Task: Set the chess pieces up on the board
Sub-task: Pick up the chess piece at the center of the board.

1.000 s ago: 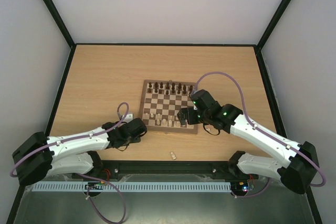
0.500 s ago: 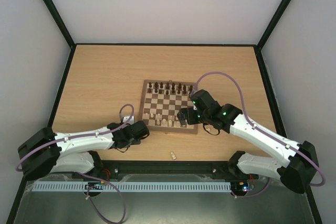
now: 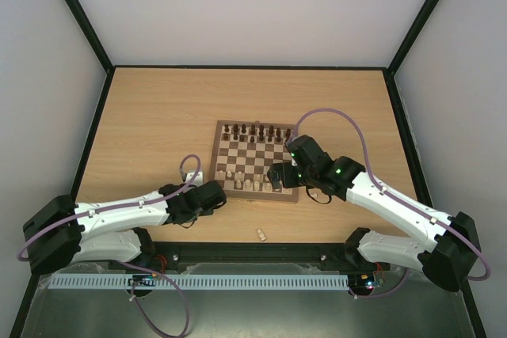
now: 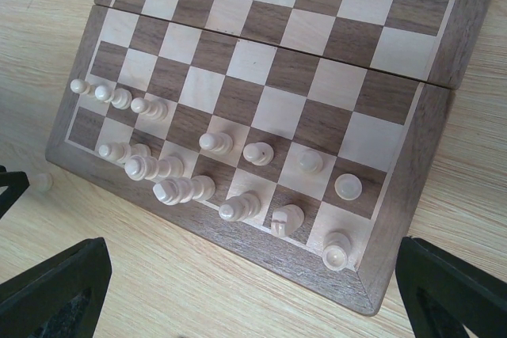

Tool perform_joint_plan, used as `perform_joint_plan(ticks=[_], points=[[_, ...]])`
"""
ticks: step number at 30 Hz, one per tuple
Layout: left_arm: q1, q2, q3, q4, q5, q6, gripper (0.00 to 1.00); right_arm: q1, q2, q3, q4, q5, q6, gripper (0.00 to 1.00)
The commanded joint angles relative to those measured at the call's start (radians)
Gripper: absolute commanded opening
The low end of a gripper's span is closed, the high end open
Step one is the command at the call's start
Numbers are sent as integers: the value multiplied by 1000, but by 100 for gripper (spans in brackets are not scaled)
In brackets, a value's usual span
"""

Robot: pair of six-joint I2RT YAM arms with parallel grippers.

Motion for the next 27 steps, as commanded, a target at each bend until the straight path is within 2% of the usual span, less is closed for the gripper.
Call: perform_joint_plan(ticks=[1, 5, 8, 13, 24, 27], points=[[-7, -10, 19, -29, -29, -7, 28, -2, 10, -11, 2, -4, -16, 99], [-7, -6, 10, -28, -23, -10, 28, -2, 11, -12, 1, -8, -17, 99], [-7, -7, 8, -29, -23, -13, 34, -3, 14, -12, 3, -13, -17, 99], [-6, 9, 4, -26, -24, -13, 37, -3, 15, -13, 4, -16, -18, 99], [-7, 56, 9, -7, -26, -3, 27, -3, 17, -12, 4, -22, -21, 99], [-7, 62, 12, -5, -28, 2, 19, -3, 16, -13, 4, -26, -21, 99]])
